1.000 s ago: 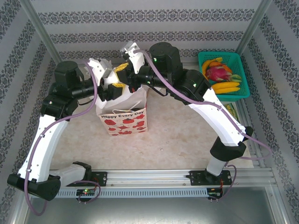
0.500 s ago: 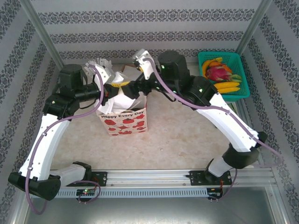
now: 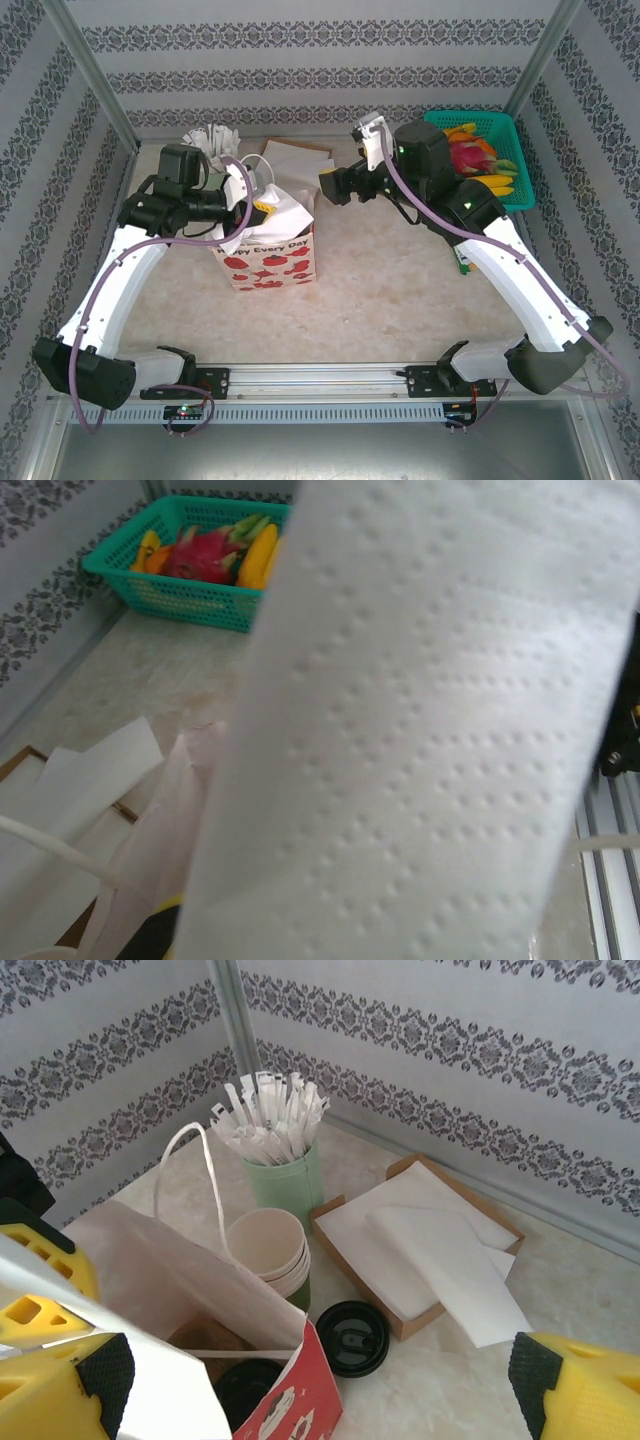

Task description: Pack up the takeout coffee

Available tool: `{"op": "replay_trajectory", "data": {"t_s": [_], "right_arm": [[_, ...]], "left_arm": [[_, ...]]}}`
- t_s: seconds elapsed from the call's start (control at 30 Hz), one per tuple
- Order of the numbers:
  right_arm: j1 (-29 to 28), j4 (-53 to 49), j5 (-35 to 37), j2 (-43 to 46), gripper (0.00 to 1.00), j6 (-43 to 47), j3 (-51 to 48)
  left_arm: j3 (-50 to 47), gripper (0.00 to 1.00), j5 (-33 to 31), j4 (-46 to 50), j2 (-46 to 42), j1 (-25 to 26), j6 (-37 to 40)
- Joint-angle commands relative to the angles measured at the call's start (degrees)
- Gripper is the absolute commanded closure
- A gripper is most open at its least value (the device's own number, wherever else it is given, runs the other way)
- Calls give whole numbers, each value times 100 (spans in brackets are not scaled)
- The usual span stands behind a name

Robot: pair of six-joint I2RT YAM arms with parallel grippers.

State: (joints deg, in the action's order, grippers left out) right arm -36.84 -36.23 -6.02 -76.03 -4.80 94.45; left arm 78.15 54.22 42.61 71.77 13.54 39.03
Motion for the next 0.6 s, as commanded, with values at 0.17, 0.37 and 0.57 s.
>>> {"op": "replay_trajectory", "data": {"t_s": [0.17,0.37,0.57], "right_arm": [[45,-408,-1365,-406,2,290,245],[22,-491,-3593,-665,4,1920,-115],[-100,-795,-4423,-1571,16,2599,720]], "left_arm": [[-8,79,590,943,106,52,1309],[-151,80,416,673,-80,26,1251],[-151,81,553,573,-69,9,1195]]}}
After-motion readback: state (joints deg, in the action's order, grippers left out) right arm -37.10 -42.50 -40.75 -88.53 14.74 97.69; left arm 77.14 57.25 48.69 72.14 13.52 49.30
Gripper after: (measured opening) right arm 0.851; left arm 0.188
